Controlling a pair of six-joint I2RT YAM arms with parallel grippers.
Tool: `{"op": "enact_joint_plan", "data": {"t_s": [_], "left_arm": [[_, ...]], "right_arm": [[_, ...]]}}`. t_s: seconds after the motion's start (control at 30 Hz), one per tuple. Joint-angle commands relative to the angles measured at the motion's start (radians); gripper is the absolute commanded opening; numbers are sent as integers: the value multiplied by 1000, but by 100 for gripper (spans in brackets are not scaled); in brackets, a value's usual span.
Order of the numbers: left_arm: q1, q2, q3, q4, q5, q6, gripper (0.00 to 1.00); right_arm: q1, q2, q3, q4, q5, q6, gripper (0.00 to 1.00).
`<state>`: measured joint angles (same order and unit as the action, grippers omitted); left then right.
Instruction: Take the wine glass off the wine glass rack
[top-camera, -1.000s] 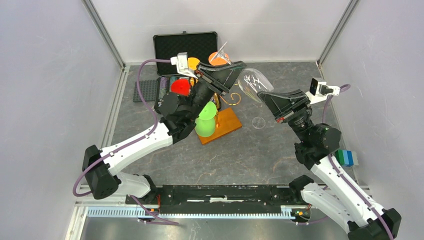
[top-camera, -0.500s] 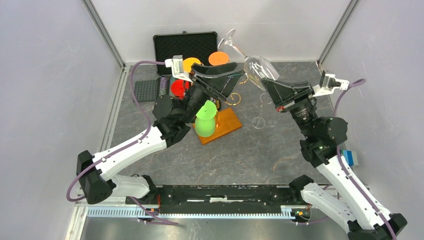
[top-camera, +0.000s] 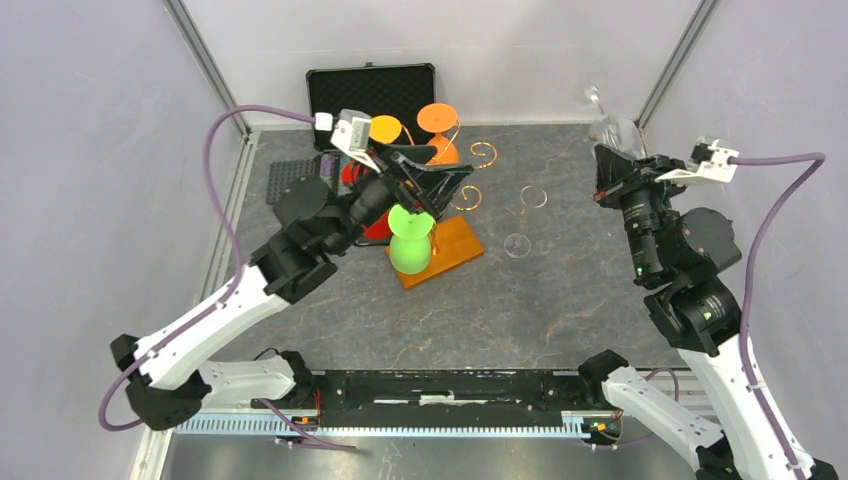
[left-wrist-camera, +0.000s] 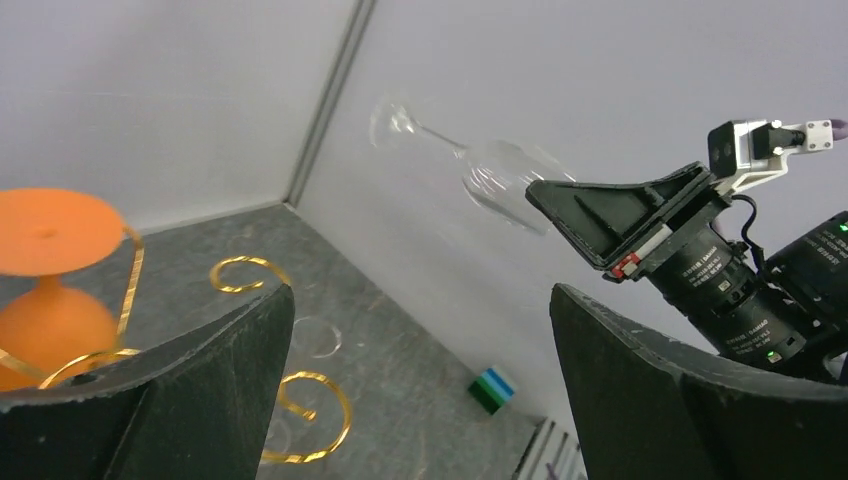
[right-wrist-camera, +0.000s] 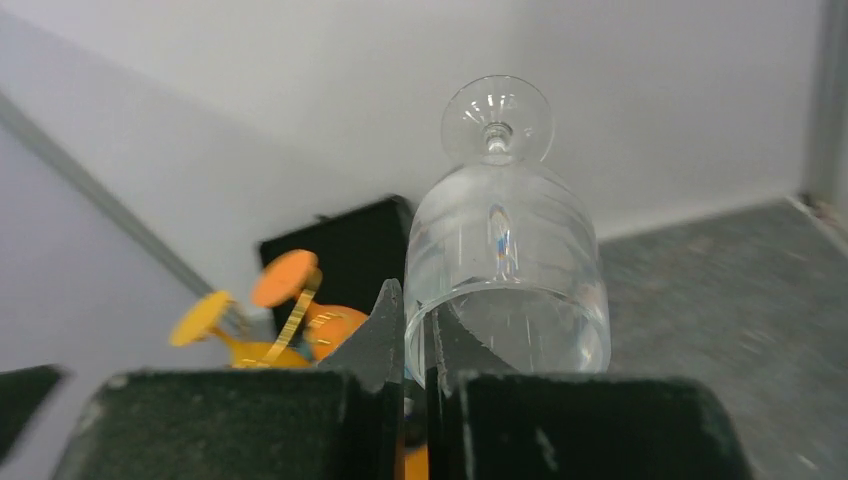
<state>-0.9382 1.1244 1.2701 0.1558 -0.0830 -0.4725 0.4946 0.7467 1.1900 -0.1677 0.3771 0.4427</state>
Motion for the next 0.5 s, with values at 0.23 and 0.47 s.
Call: {"op": "enact_joint_plan", "data": {"t_s": [0.23,0.47], "left_arm": [[-1,-195,28,-493,-188,218,100],[0,-349,-78,-651,-271,224,100]], "right_arm": [[-5,151,142,-635,296,-182,0],[-6,177,29,-705,138,-203,0]]}}
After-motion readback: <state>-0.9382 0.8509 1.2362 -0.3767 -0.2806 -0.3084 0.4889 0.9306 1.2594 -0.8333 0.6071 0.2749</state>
